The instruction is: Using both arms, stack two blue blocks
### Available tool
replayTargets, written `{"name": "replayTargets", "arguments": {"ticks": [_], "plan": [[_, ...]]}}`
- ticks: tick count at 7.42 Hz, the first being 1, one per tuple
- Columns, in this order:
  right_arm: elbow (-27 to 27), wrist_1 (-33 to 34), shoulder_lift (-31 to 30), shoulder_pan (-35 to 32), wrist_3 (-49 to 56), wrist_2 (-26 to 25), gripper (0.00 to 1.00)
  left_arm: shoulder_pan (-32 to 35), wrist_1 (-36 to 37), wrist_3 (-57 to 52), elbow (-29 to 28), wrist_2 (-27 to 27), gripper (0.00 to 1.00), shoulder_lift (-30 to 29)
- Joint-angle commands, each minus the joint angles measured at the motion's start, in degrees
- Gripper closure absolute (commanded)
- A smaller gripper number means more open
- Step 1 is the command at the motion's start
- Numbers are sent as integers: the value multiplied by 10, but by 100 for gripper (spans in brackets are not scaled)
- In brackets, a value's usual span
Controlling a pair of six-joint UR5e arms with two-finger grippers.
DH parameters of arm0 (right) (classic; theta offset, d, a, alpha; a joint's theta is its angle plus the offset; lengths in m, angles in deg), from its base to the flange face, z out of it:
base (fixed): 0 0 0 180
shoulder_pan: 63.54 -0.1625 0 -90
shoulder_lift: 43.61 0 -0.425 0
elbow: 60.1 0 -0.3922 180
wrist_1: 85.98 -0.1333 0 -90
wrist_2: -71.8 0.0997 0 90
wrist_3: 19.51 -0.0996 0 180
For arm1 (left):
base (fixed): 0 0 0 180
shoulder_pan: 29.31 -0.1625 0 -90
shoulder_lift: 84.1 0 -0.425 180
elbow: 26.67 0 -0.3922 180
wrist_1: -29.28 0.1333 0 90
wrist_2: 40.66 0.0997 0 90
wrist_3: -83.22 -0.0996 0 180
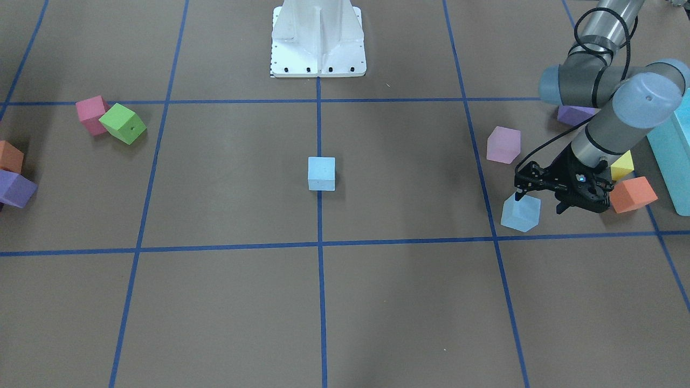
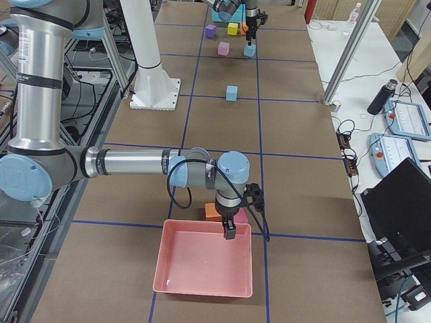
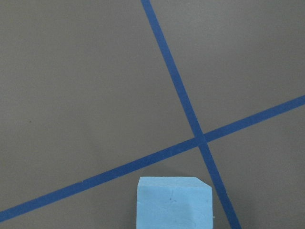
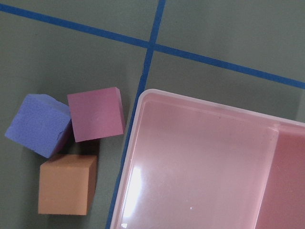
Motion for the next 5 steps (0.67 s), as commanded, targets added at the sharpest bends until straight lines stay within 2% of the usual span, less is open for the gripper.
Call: {"name": "replayTargets", "arguments": {"ticks": [1,2,5], "plan": [[-1,0,0,0,0,0,0,-11,0,21,-11,3,2,-9],[-2,0,0,0,-1,0,0,-27,-2,31,-11,27,2,-10],[-11,-1,4,0,-3,-1,0,-42,-9,30,-30,43,2,-10]]}}
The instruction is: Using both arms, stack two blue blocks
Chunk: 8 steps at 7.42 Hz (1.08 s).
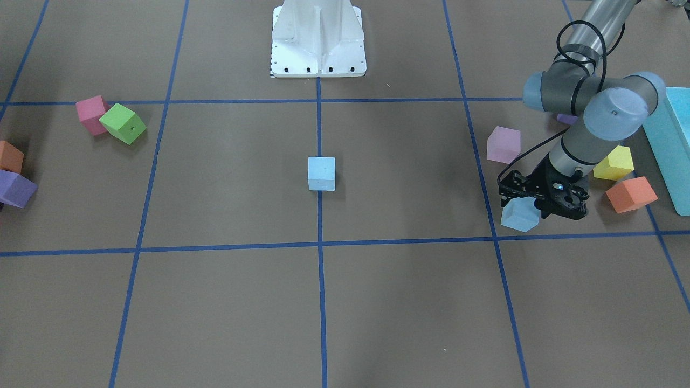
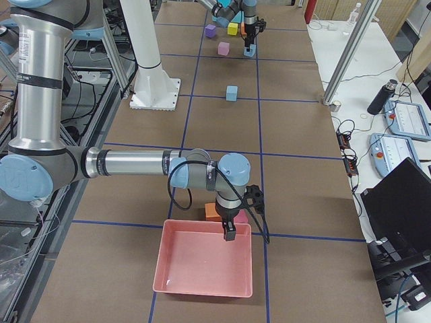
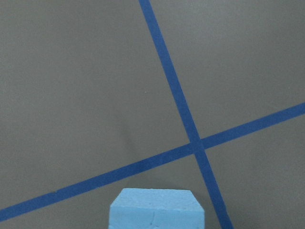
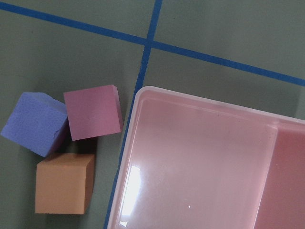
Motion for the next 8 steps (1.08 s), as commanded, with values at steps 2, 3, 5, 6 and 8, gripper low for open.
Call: {"name": "replayTargets", "arguments": {"ticks": [2,3,5,6,8], "plan": [[-2,0,1,0,-1,0,0,-10,-52,2,-40,12,21,-1],[-2,0,1,0,-1,0,0,-11,-53,1,-39,12,79,-1],[-2,0,1,0,-2,1,0,-10,-46,5,-11,7,100,-5],[-3,0,1,0,-3,1,0,-10,-22,6,18,3,100,-9],[-12,1,-2,0,-3,2,0,-10,152,81,73,-4,100,-103]]}}
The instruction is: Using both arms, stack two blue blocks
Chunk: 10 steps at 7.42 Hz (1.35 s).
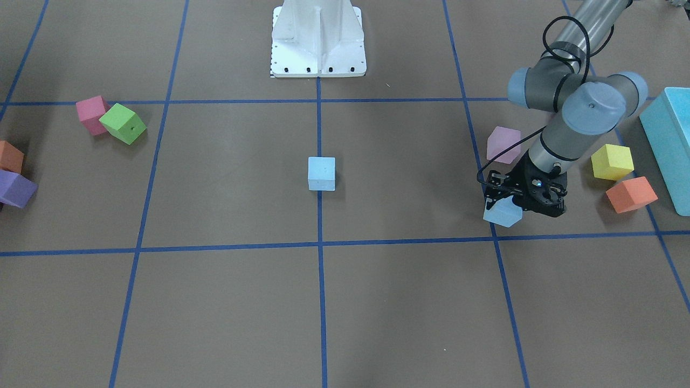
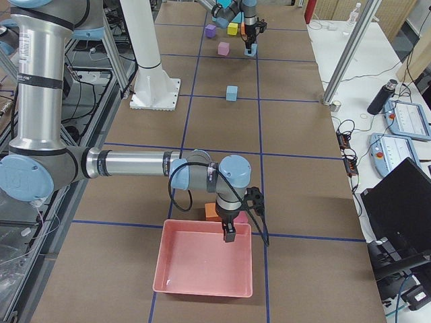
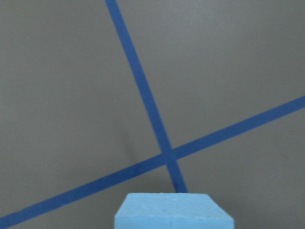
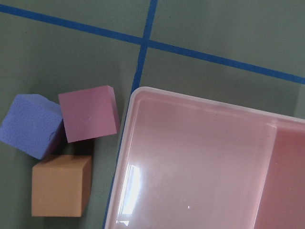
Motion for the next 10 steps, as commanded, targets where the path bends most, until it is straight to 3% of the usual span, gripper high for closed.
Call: {"name": "replayTargets", "arguments": {"ticks": [1,4,6,8,10], "plan": [[-13,0,-2,0,0,0,0,-24,172,91,48,2,100,-107],[-15,-1,1,0,0,0,0,-125,236,262,52,50,100,-209],[-16,-1,1,0,0,0,0,-183,311,303,43,99,100,-279],[-16,-1,1,0,0,0,0,-203,306,330,-37,109,100,-345],[-16,-1,2,0,-1,1,0,-219,285,328,-53,131,100,-348]]}}
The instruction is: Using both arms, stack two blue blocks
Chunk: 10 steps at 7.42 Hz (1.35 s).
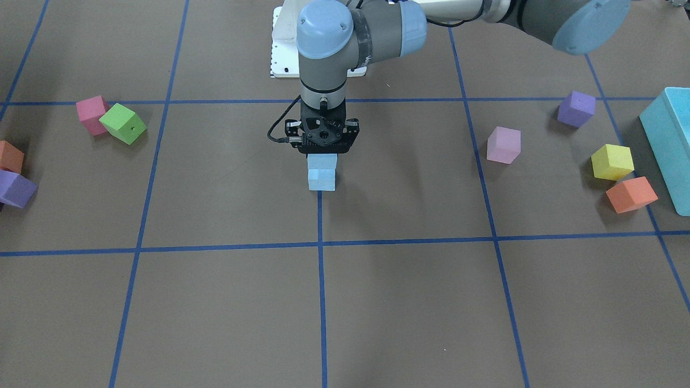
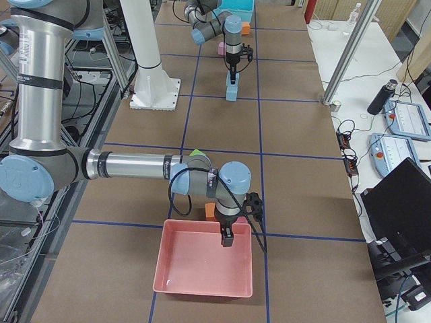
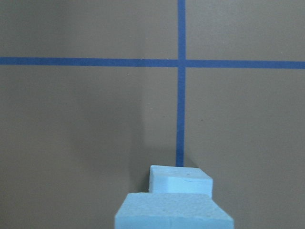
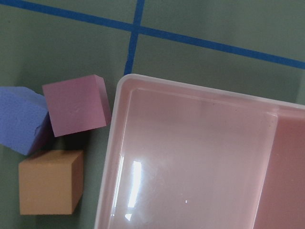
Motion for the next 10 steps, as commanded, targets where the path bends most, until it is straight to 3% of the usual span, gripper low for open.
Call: {"name": "replayTargets", "arguments": {"ticks": [1,8,10], "plan": [[0,0,1,0,0,0,0,-8,-10,-17,-12,11,100,0],[0,0,4,0,0,1,0,-6,-26,-36,-22,10,100,10],[-1,0,4,1,0,1,0,-6,-31,-36,-24,10,90,10]]}}
